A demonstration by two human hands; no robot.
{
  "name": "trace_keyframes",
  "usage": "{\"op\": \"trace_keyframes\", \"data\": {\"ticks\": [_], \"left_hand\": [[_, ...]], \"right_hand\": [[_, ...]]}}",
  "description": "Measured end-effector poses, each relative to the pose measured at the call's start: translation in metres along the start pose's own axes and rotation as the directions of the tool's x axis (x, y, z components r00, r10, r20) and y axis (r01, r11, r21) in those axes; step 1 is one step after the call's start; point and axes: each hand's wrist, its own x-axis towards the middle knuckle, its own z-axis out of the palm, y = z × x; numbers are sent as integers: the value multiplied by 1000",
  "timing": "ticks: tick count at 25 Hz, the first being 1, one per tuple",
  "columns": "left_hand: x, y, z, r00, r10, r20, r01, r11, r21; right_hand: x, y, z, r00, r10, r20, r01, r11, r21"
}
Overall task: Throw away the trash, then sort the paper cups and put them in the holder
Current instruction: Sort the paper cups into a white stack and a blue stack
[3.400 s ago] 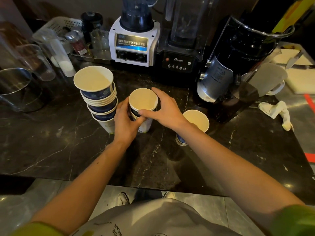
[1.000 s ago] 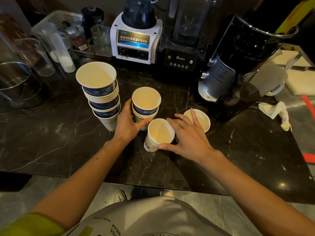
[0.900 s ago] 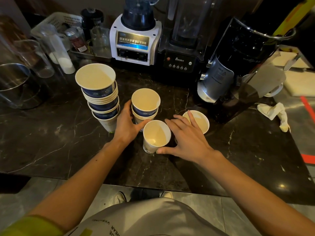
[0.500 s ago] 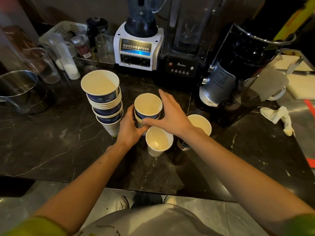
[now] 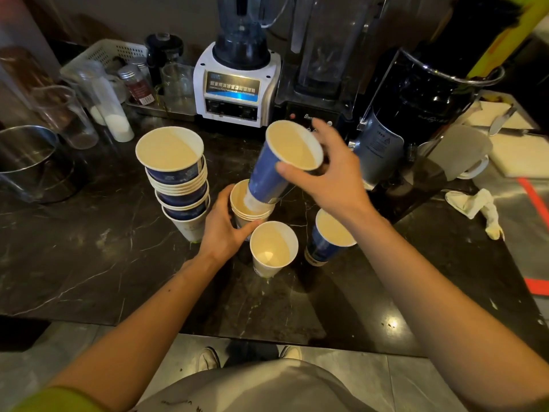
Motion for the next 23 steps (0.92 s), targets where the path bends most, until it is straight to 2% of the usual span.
{"op": "trace_keyframes", "data": {"ticks": [5,11,18,23], "left_hand": [[3,-5,3,999,-38,-25,39,999,35],[4,-5,7,998,-43,-39,44,998,33],[7,-3,7,998,-58,-35,58,998,12],[7,-1,8,997,-70,-38,70,998,5]], "right_hand": [[-34,7,-67,986,18,-165,-13,999,32],[-63,27,-100,971,77,-227,-82,997,-11],[-73,47,-90,991,91,-102,-112,968,-225],[-79,81,-59,955,284,85,-239,907,-347]]}}
